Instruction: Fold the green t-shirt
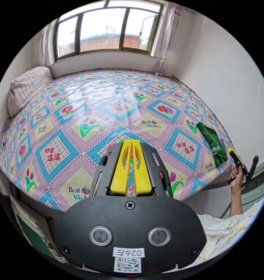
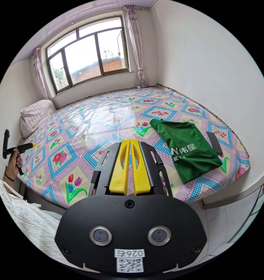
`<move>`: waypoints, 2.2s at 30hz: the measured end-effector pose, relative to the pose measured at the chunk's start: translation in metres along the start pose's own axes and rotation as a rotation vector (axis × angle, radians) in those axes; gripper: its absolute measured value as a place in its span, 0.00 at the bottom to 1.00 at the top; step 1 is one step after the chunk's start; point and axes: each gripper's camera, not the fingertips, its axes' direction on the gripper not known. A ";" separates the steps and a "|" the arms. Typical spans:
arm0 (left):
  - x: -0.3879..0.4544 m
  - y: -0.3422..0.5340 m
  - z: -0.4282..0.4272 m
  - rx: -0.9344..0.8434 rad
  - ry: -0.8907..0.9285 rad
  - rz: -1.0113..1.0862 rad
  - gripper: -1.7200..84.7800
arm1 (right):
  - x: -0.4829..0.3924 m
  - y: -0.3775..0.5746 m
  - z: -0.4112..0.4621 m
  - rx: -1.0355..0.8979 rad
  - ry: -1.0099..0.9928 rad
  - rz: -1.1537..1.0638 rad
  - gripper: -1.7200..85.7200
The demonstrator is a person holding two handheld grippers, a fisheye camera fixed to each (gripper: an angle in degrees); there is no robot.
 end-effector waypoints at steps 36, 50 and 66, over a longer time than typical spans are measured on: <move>0.037 -0.033 0.002 -0.133 -0.027 -0.044 0.01 | 0.088 -0.009 0.032 -0.155 0.154 0.197 0.01; 0.068 -0.056 0.014 -0.192 -0.029 -0.027 0.01 | 0.145 -0.022 0.058 -0.228 0.212 0.333 0.06; 0.096 -0.069 0.008 -0.211 -0.045 -0.033 0.01 | 0.275 -0.013 0.056 -0.103 0.168 0.742 0.09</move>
